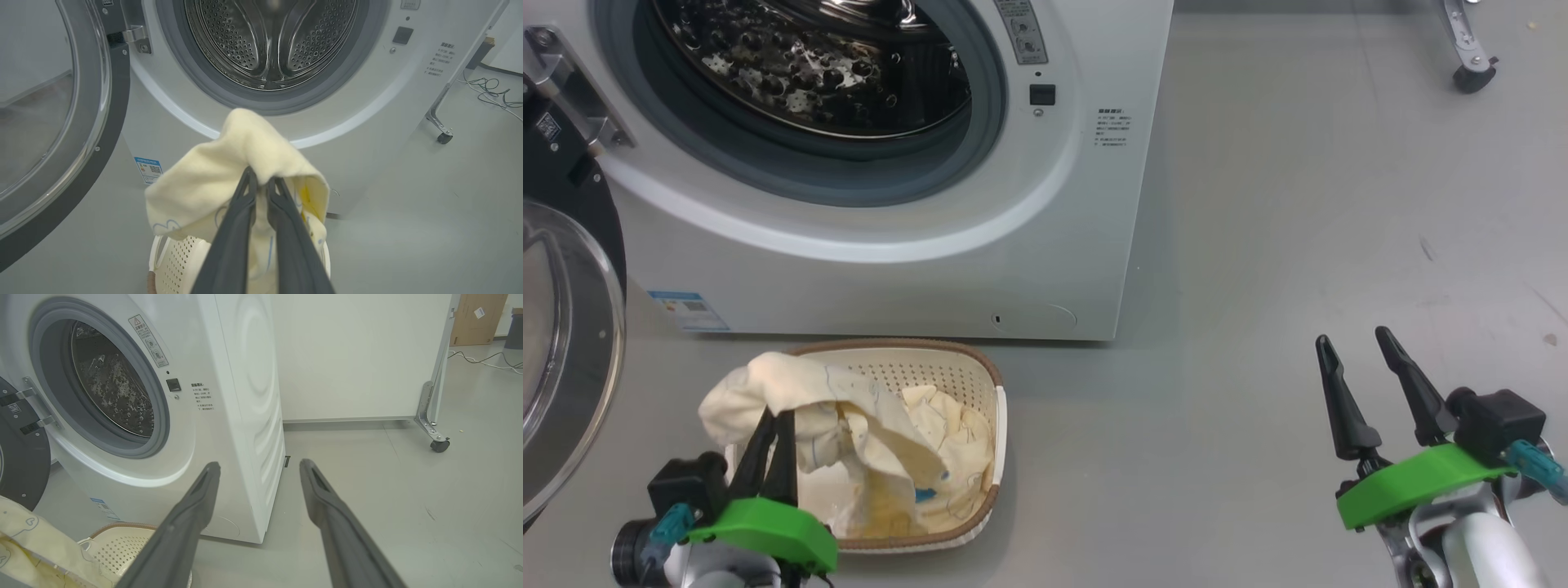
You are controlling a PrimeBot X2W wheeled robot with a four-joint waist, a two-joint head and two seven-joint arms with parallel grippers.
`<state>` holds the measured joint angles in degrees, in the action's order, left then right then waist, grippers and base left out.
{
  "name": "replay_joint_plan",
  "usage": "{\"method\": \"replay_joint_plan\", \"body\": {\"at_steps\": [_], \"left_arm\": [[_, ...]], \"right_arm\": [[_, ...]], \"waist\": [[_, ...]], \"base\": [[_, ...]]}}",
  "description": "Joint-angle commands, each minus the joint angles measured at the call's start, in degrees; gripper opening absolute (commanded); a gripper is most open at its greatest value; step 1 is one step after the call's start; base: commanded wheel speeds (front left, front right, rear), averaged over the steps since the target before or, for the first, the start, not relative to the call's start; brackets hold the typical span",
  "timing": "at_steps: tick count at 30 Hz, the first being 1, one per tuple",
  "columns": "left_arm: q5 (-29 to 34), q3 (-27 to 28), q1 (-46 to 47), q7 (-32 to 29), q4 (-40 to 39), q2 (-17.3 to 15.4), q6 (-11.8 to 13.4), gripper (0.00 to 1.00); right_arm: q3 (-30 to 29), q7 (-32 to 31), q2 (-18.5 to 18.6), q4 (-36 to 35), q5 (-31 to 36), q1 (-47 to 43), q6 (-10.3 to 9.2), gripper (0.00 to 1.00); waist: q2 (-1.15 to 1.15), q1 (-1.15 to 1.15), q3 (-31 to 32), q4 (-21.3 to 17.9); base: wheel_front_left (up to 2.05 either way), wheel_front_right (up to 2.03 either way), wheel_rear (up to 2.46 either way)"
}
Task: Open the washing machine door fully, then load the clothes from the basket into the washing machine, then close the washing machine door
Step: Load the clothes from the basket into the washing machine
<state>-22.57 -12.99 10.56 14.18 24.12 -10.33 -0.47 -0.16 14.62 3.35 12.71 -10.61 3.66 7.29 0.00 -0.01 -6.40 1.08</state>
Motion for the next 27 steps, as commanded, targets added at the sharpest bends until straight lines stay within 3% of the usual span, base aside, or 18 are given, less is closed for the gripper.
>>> {"method": "replay_joint_plan", "body": {"at_steps": [1, 7, 15, 27], "left_arm": [[0.79, 2.90, 1.98, 0.82, -2.24, -0.74, -0.25, 0.00], [1.48, 6.44, 3.95, 0.82, -4.12, 0.71, -2.09, 0.00], [3.16, 8.77, 11.69, 0.82, -4.37, -1.44, -4.07, 0.00], [3.33, 8.98, 36.99, -2.59, 0.75, -9.62, -6.10, 0.00]], "right_arm": [[1.03, 0.38, 0.36, -2.01, -0.50, 1.13, 0.20, 1.00], [1.08, 0.38, 0.35, -2.57, -0.28, 1.84, 0.20, 1.00], [1.19, 0.38, 0.18, -3.52, 0.05, 4.43, 0.20, 1.00], [2.05, 0.38, -0.30, -5.28, 0.64, 10.43, 0.20, 1.00]], "waist": [[0.00, 0.01, -0.62, -0.18], [0.00, 0.01, -3.73, -1.12], [0.00, 0.01, -10.76, -3.07], [0.00, 0.01, -25.11, -7.43]], "base": [[0.00, 0.00, 0.00], [0.00, 0.00, 0.00], [0.00, 0.00, 0.00], [0.00, 0.00, 0.00]]}}
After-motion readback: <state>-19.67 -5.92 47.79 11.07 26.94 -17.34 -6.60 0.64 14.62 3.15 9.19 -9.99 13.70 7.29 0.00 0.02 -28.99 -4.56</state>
